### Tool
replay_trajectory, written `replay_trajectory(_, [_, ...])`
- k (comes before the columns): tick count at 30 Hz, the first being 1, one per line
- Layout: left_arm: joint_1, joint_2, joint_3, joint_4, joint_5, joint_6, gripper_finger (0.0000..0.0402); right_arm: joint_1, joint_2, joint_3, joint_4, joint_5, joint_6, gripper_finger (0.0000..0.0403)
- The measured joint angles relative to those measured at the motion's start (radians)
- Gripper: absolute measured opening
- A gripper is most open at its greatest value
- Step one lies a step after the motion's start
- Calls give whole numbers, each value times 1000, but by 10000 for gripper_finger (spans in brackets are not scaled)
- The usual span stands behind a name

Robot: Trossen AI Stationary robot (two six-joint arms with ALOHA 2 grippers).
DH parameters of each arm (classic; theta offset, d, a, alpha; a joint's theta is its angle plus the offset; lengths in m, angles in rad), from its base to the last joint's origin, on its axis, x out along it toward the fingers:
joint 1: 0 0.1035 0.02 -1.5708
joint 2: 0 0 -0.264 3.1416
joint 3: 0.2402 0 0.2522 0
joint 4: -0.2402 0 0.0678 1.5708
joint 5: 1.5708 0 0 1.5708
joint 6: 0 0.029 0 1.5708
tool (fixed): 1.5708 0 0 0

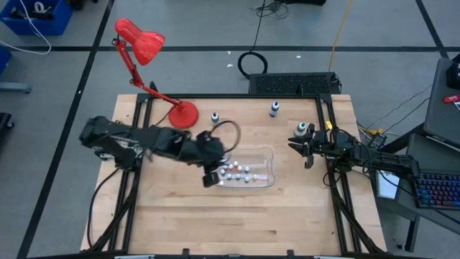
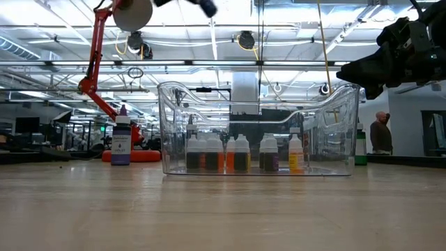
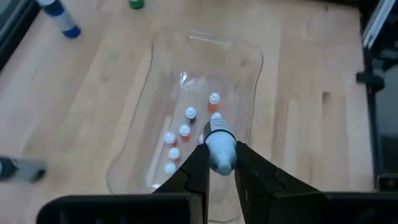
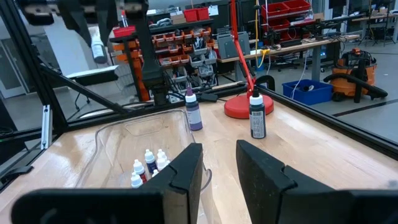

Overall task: Pick & Place food coloring
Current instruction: Put the small blue food coloring bottle into the transparent bin

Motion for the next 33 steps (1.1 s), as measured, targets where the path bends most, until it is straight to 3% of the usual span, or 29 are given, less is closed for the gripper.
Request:
replay_trajectory(7, [80, 273, 442, -335, 68, 174, 54, 0, 0, 0, 0, 0, 0, 89])
replay_trajectory(11, [102, 410, 565, -476, 70, 185, 54, 0, 0, 0, 0, 0, 0, 89])
replay_trajectory(21, [86, 588, 495, -436, 105, 208, 54, 0, 0, 0, 0, 0, 0, 89])
replay_trajectory(33, [89, 619, 394, -357, 97, 184, 54, 0, 0, 0, 0, 0, 0, 89])
